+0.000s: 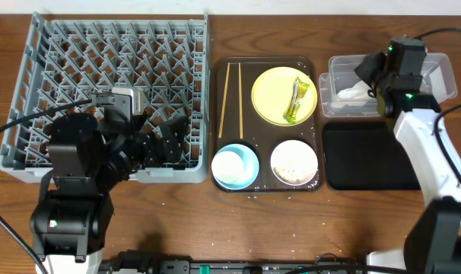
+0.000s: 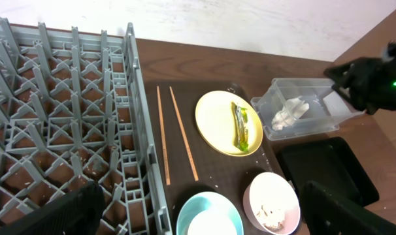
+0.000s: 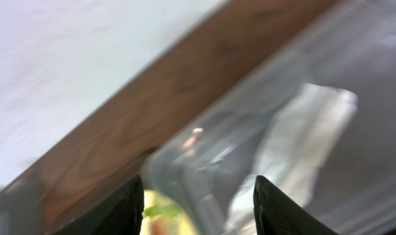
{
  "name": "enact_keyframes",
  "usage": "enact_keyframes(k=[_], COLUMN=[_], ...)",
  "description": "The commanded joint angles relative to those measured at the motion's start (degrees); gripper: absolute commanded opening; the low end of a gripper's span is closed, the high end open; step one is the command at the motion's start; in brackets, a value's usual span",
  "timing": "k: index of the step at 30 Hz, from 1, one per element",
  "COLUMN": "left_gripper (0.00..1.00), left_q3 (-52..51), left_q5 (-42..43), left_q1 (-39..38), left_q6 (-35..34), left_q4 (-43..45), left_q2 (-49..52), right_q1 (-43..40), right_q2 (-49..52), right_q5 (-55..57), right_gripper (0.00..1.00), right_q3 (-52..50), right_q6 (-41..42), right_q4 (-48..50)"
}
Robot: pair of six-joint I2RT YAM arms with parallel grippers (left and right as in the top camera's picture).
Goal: Sort waste into correct bins and load items into the dishwasher
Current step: 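Move right gripper back to yellow plate and grasp green wrapper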
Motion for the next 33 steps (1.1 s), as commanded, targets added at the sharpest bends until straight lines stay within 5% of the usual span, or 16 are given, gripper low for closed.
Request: enact_keyframes(k=[1, 6, 15, 25, 27, 33], left_gripper=[0.96, 0.96, 0.96, 0.96, 0.96, 0.96], left_q3=[0.76, 0.76, 0.76, 0.76, 0.76, 0.76], left_q5=[-0.52, -0.52, -0.52, -0.50, -0.50, -0.50], left_q1=[0.15, 0.15, 0.15, 0.15, 0.15, 0.15], left_q6=[0.52, 0.52, 0.55, 0.52, 0.52, 0.52], left_q4=[0.00, 0.00, 0.00, 0.00, 0.00, 0.00], left_q2=[0.02, 0.02, 0.02, 0.02, 0.02, 0.02], right_q1=[4.72, 12.61, 21.94, 21.77, 21.79, 21.88], right_q2=[-3.69, -2.93, 5.31, 19.85, 21.64, 21.66], right_q5=[-19.12, -19.74, 10.56, 11.10, 11.08, 8.22], right_gripper=[0.50, 0.50, 0.57, 0.57, 0.53, 0.09], right_q3=[0.11, 0.04, 0.04, 0.04, 0.04, 0.04], right_q6=[-15.26, -22.25, -22.25, -22.25, -22.21, -20.55], right_q4=[0.00, -5.77, -5.79, 0.57, 0.42, -1.25])
